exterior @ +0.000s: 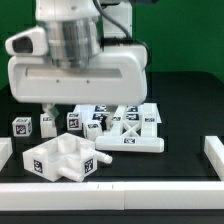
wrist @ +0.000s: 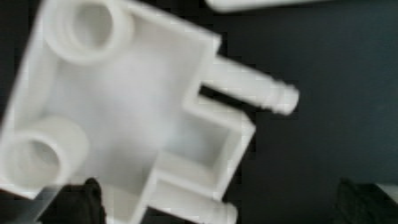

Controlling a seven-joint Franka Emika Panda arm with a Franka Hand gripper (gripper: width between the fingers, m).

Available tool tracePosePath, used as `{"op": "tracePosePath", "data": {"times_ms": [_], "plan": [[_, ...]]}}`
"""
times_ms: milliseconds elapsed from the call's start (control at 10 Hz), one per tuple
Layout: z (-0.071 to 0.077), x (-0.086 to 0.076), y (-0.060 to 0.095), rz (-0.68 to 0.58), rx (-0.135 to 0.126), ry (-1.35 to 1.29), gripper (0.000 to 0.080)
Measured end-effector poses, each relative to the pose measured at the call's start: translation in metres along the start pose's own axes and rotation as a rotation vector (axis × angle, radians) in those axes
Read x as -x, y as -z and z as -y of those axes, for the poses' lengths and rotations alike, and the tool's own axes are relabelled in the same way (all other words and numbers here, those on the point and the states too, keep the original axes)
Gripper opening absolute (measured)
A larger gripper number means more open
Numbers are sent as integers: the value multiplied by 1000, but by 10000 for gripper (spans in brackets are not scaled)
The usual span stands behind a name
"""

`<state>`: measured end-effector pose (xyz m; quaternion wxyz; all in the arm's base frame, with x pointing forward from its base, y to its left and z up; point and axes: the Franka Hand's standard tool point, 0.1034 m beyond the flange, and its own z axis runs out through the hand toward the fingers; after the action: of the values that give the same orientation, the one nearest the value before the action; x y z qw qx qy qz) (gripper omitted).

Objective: Assemble chair

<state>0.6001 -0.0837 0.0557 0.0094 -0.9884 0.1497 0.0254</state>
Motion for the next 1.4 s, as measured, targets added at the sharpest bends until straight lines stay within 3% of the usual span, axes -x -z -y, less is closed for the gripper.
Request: {"op": "tracePosePath", "data": {"times_ms": [100, 200, 400, 600, 800, 1200, 1400], "plan": [[-2, -9, -9, -49, 3, 9, 649], [-10, -6, -14, -90, 0, 10, 649], [-8, -5, -14, -78, -1, 7, 649], [-9, 8, -24, -56, -1, -76, 649], [0, 18, -37, -38, -1, -145, 649], [2, 21, -49, -34, 7, -146, 649], [2, 21, -49, -34, 7, -146, 387]]}}
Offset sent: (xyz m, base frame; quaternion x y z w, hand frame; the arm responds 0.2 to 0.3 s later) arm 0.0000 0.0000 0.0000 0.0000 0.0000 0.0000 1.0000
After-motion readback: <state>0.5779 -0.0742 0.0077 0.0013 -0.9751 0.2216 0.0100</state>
